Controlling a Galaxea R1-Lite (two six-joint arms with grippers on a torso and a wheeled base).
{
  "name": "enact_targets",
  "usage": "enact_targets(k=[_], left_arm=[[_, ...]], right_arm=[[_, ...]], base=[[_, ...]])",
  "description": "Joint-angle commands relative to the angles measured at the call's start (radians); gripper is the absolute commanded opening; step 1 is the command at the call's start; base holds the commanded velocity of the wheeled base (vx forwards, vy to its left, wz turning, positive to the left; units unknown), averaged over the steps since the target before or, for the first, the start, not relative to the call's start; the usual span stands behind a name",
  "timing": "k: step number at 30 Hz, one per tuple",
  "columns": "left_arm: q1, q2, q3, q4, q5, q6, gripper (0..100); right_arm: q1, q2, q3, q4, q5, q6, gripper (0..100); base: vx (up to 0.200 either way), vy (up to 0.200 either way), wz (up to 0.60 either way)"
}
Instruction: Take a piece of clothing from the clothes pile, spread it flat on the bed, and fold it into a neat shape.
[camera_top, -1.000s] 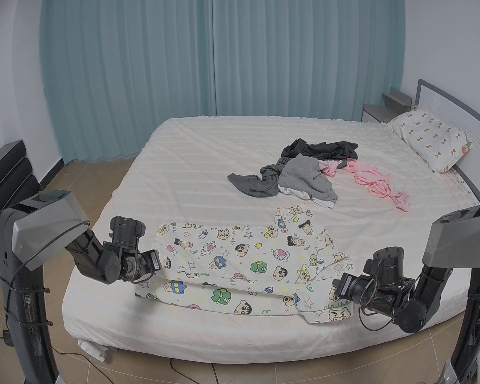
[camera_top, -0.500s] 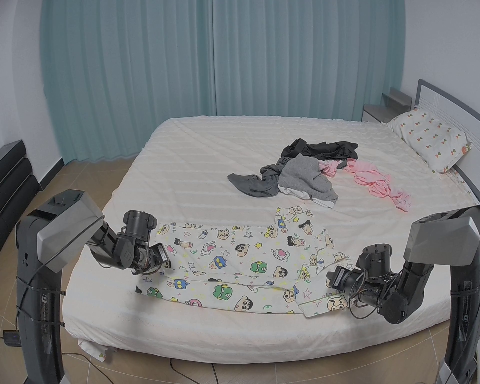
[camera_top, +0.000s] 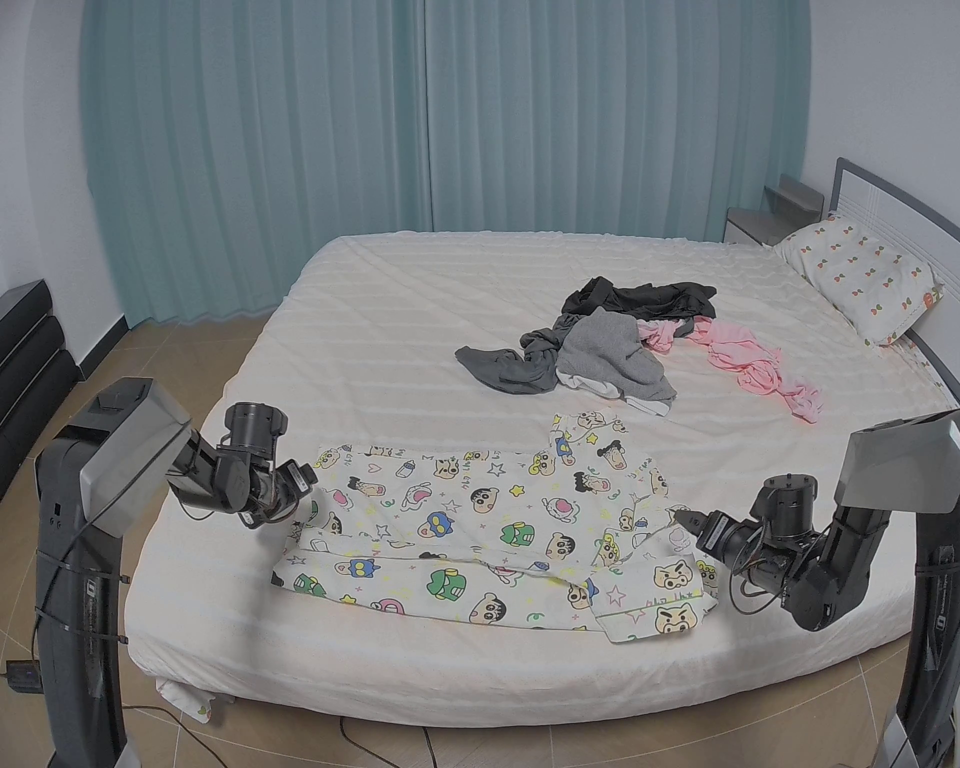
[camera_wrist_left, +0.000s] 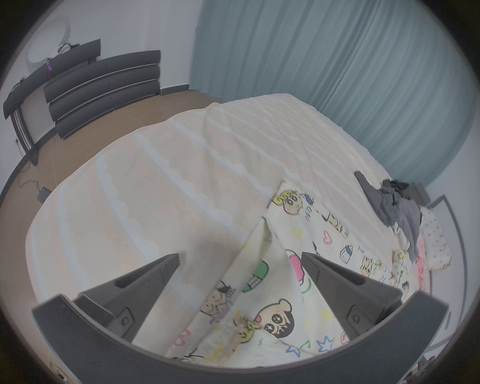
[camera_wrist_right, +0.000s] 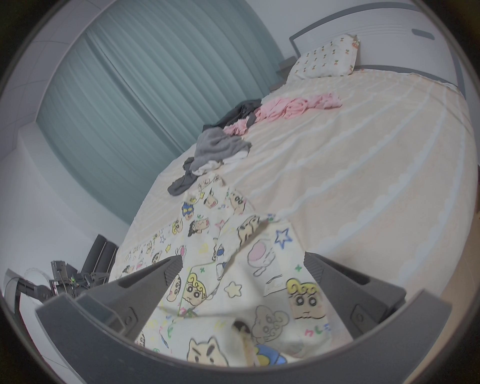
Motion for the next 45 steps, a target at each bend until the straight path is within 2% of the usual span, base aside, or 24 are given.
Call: enact_targets(k=[1, 6, 8, 11, 17, 20, 22, 27, 30, 38, 45], left_arm=[[0.089, -0.095, 0.011, 0.022, -0.081, -0.045, 100], [0.177, -0.158, 0.032, 0.094, -0.191, -0.097, 100], [0.201, -0.176, 0.063, 0.098, -0.222, -0.100, 100], [0.272, -0.248, 0.179, 0.094, -0.352, -0.097, 100], [0.332, -0.353, 0.385, 0.080, -0.486, -0.096, 100], [0.358, -0.403, 0.486, 0.037, -0.593, -0.097, 100], [0.362, -0.428, 0.548, 0.009, -0.633, -0.097, 100], [0.358, -0.440, 0.627, -0.069, -0.645, -0.096, 100], [0.358, -0.437, 0.666, -0.150, -0.645, -0.100, 100], [0.358, -0.431, 0.679, -0.164, -0.644, -0.094, 100], [0.358, -0.431, 0.681, -0.166, -0.642, -0.094, 100]], right_arm=[[0.031, -0.145, 0.084, -0.001, 0.001, 0.015, 100], [0.194, -0.256, 0.172, 0.010, 0.001, 0.116, 100], [0.228, -0.273, 0.206, 0.010, 0.008, 0.125, 100], [0.289, -0.274, 0.260, 0.010, 0.020, 0.125, 100], [0.298, -0.240, 0.274, 0.016, 0.073, 0.147, 100], [0.295, -0.202, 0.266, 0.015, 0.088, 0.176, 100], [0.287, -0.159, 0.260, 0.013, 0.119, 0.185, 100], [0.252, -0.046, 0.208, 0.005, 0.125, 0.183, 100], [0.203, 0.042, 0.113, 0.030, 0.132, 0.180, 100], [0.166, 0.086, -0.090, 0.199, 0.117, 0.151, 100], [0.146, 0.086, -0.111, 0.193, 0.100, 0.153, 100]], base=[[0.000, 0.000, 0.00], [0.000, 0.000, 0.00], [0.000, 0.000, 0.00], [0.000, 0.000, 0.00], [0.000, 0.000, 0.00], [0.000, 0.000, 0.00], [0.000, 0.000, 0.00], [0.000, 0.000, 0.00], [0.000, 0.000, 0.00], [0.000, 0.000, 0.00], [0.000, 0.000, 0.00]])
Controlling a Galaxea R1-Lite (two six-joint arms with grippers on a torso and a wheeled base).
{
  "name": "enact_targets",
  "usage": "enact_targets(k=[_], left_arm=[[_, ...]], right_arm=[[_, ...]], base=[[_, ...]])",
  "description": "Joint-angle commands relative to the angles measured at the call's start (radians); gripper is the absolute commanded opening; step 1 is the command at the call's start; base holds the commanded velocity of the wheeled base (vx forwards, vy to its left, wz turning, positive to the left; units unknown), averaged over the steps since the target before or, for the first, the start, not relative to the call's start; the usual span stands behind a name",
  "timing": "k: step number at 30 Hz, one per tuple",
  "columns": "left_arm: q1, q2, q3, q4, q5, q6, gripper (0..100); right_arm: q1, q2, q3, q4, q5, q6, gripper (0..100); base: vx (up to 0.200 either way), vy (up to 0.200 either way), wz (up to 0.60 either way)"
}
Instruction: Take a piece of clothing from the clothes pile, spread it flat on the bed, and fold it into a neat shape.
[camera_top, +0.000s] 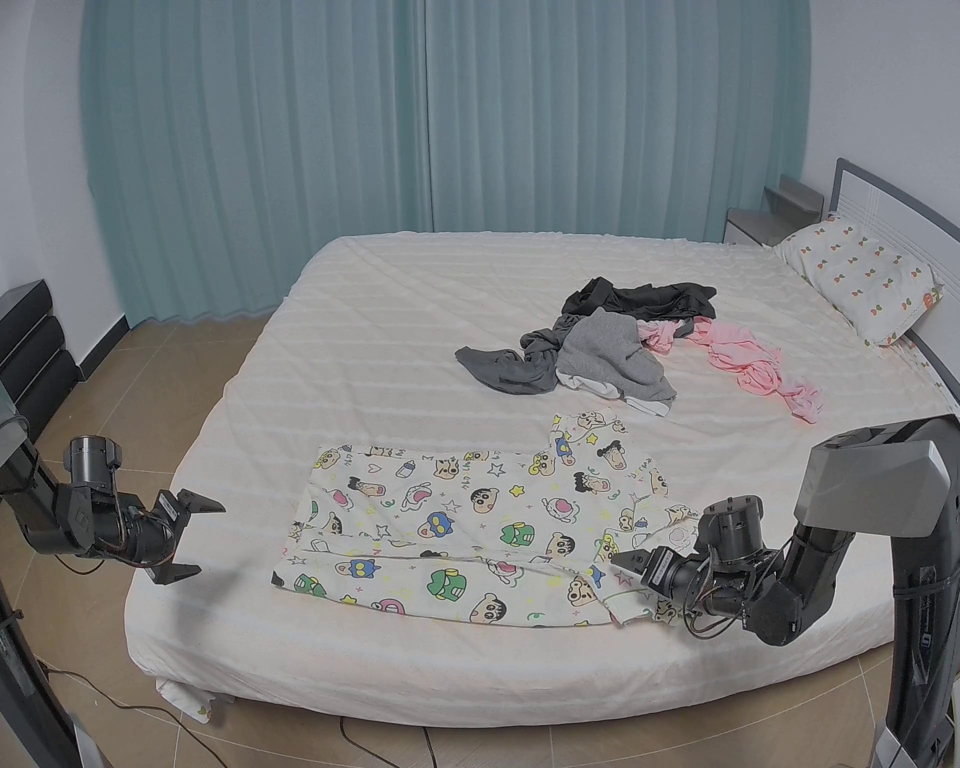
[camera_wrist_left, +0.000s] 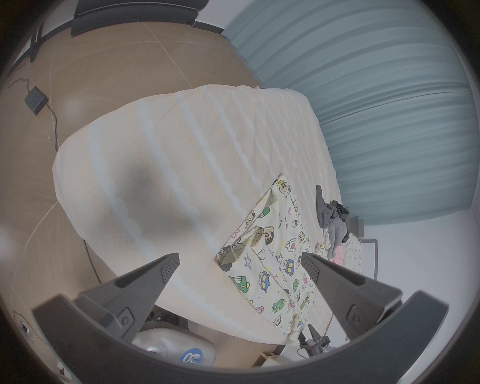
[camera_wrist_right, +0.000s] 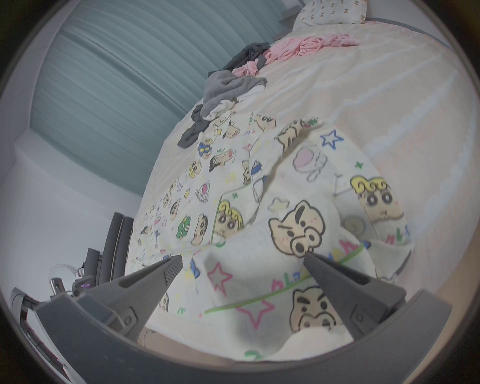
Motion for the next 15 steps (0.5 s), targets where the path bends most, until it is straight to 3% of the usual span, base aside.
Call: enact_targets(k=[1, 8, 15], left_arm=[[0.001, 0.001, 0.005, -0.006, 0.001, 0.000, 100], [-0.001, 0.007, 0.038, -0.053, 0.006, 0.014, 100], [-0.002, 0.032, 0.166, -0.262, 0.000, 0.074, 100]], right_arm=[[-0.012, -0.028, 0.020, -0.004, -0.002, 0.001, 100], [-0.009, -0.229, 0.145, -0.042, 0.021, 0.000, 100], [-0.124, -0.261, 0.168, -0.028, 0.161, -0.128, 100]], base=[[0.000, 0.000, 0.00], [0.000, 0.000, 0.00], [0.000, 0.000, 0.00]])
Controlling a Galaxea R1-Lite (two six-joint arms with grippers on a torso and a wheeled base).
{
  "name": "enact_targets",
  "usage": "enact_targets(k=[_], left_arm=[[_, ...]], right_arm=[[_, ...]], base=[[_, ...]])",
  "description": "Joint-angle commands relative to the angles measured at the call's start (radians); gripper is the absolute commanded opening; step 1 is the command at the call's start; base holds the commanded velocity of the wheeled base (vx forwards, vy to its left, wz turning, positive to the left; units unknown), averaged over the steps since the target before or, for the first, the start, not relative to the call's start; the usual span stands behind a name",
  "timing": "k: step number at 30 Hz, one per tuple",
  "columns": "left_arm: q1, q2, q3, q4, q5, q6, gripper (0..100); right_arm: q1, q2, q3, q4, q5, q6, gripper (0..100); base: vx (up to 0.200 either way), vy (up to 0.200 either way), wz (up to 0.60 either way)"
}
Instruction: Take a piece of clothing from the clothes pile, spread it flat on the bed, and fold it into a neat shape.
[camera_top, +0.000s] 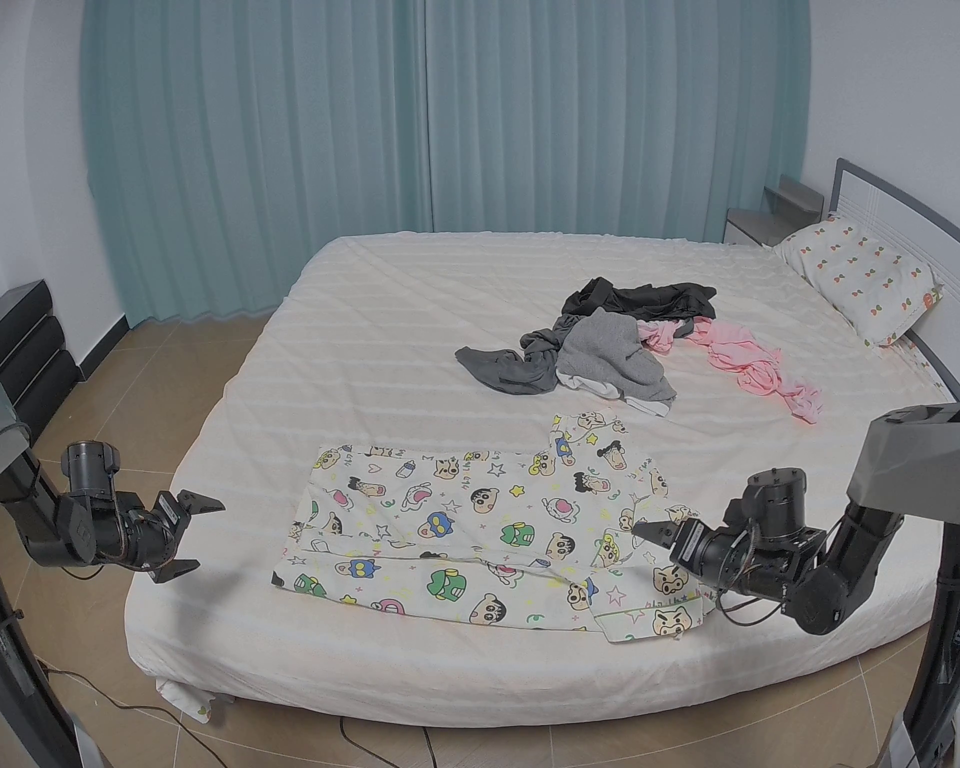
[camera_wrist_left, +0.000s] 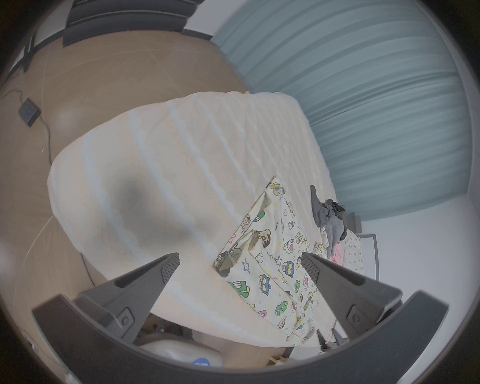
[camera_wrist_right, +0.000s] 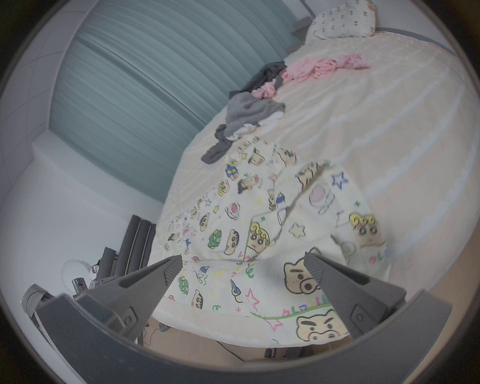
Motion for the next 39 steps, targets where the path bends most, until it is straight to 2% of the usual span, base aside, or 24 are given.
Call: enact_targets(k=[1, 5, 6, 7, 9, 10, 11, 18, 28, 29, 32, 39], left_arm=[[-0.002, 0.027, 0.085, -0.093, -0.004, 0.024, 100], [-0.003, 0.047, 0.130, -0.203, -0.002, 0.018, 100], [-0.003, 0.049, 0.133, -0.209, -0.002, 0.018, 100], [-0.003, 0.052, 0.137, -0.214, -0.002, 0.019, 100], [-0.003, 0.052, 0.137, -0.214, -0.002, 0.019, 100], [-0.003, 0.053, 0.137, -0.214, -0.002, 0.019, 100], [-0.003, 0.053, 0.139, -0.214, -0.002, 0.019, 100], [-0.003, 0.053, 0.145, -0.214, 0.001, 0.025, 100], [-0.003, 0.058, 0.147, -0.216, 0.007, 0.027, 100], [-0.003, 0.058, 0.147, -0.216, 0.007, 0.027, 100], [-0.003, 0.060, 0.147, -0.216, 0.007, 0.027, 100], [-0.003, 0.060, 0.154, -0.229, 0.008, 0.027, 100]], right_arm=[[-0.071, -0.039, 0.039, 0.005, 0.053, -0.071, 100], [-0.151, 0.064, 0.056, -0.004, 0.080, -0.267, 100], [-0.165, 0.079, 0.059, -0.007, 0.099, -0.298, 100], [-0.178, 0.093, 0.067, -0.015, 0.150, -0.326, 100], [-0.180, 0.095, 0.067, -0.015, 0.156, -0.327, 100], [-0.195, 0.107, 0.079, -0.032, 0.280, -0.347, 100], [-0.197, 0.116, 0.074, -0.035, 0.307, -0.347, 100], [-0.197, 0.210, -0.002, -0.047, 0.313, -0.350, 100], [-0.175, 0.253, -0.053, -0.098, 0.351, -0.275, 100], [-0.175, 0.253, -0.053, -0.098, 0.351, -0.275, 0], [-0.158, 0.311, -0.088, -0.139, 0.325, -0.267, 0], [-0.154, 0.299, -0.093, -0.159, 0.300, -0.258, 0]], base=[[0.000, 0.000, 0.00], [0.000, 0.000, 0.00], [0.000, 0.000, 0.00], [0.000, 0.000, 0.00], [0.000, 0.000, 0.00], [0.000, 0.000, 0.00], [0.000, 0.000, 0.00], [0.000, 0.000, 0.00], [0.000, 0.000, 0.00], [0.000, 0.000, 0.00], [0.000, 0.000, 0.00], [0.000, 0.000, 0.00]])
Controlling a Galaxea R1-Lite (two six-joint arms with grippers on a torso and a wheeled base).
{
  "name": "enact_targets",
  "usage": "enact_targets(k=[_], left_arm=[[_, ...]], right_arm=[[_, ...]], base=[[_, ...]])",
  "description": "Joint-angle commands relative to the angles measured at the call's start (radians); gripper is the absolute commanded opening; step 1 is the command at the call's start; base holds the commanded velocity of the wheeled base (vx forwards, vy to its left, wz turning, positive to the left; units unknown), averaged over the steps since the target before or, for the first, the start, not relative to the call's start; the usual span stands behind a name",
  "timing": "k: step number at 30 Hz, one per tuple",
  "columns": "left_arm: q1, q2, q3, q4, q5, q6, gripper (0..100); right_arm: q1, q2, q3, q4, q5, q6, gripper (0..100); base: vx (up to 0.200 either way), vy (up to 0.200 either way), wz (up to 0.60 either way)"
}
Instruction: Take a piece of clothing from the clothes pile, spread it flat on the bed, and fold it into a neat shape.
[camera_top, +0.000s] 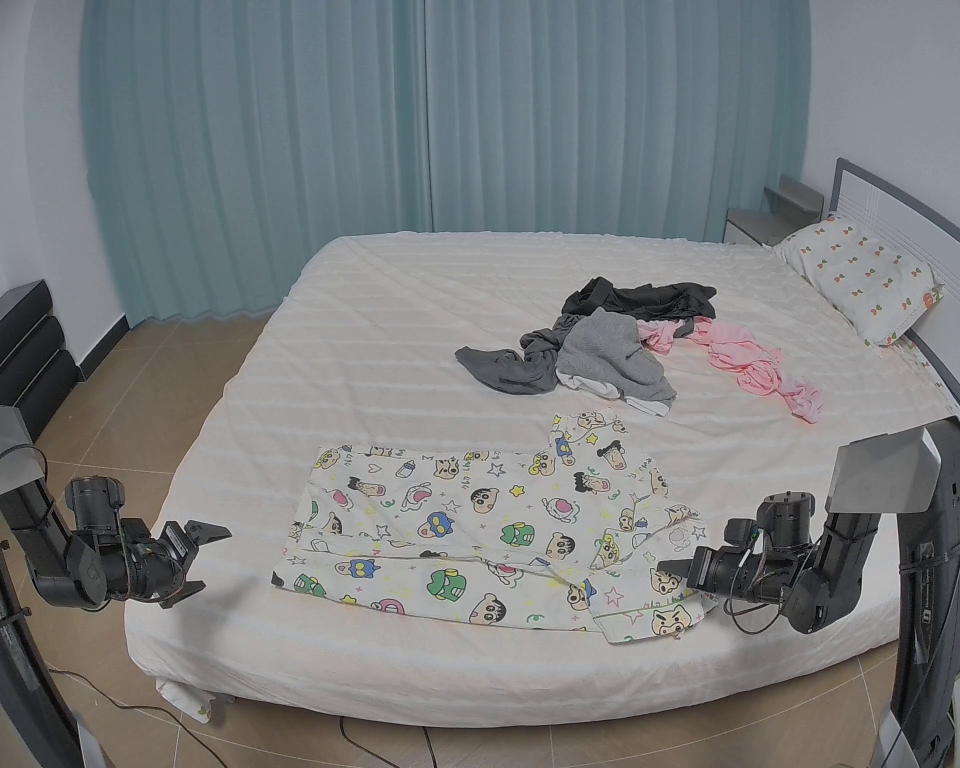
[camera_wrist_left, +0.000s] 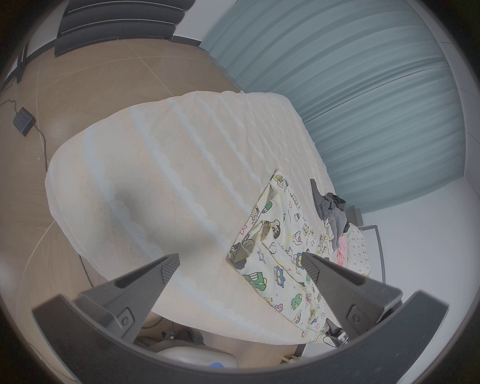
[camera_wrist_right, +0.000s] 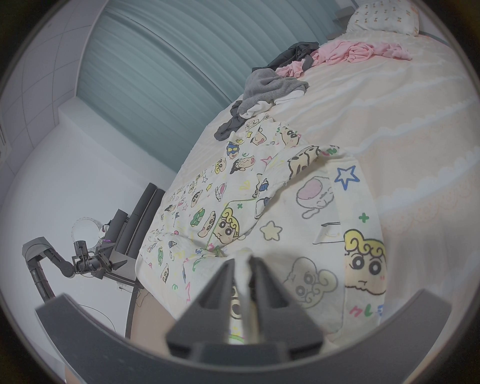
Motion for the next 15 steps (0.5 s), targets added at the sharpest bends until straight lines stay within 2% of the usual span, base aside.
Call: enact_targets(k=[1, 5, 8, 15], left_arm=[[0.001, 0.004, 0.005, -0.014, 0.000, 0.001, 100], [-0.001, 0.021, 0.030, -0.073, 0.003, 0.001, 100], [-0.001, 0.032, 0.046, -0.115, 0.005, 0.001, 100], [-0.004, 0.042, 0.059, -0.155, 0.005, 0.001, 100]], right_arm=[[0.003, 0.002, -0.006, -0.009, -0.010, 0.009, 0], [0.000, -0.052, -0.021, -0.050, -0.065, 0.073, 0], [-0.002, -0.078, -0.051, -0.035, -0.096, 0.081, 0], [-0.003, -0.071, -0.110, 0.039, -0.103, 0.080, 0]], base=[[0.000, 0.000, 0.00], [0.000, 0.000, 0.00], [0.000, 0.000, 0.00], [0.000, 0.000, 0.00]])
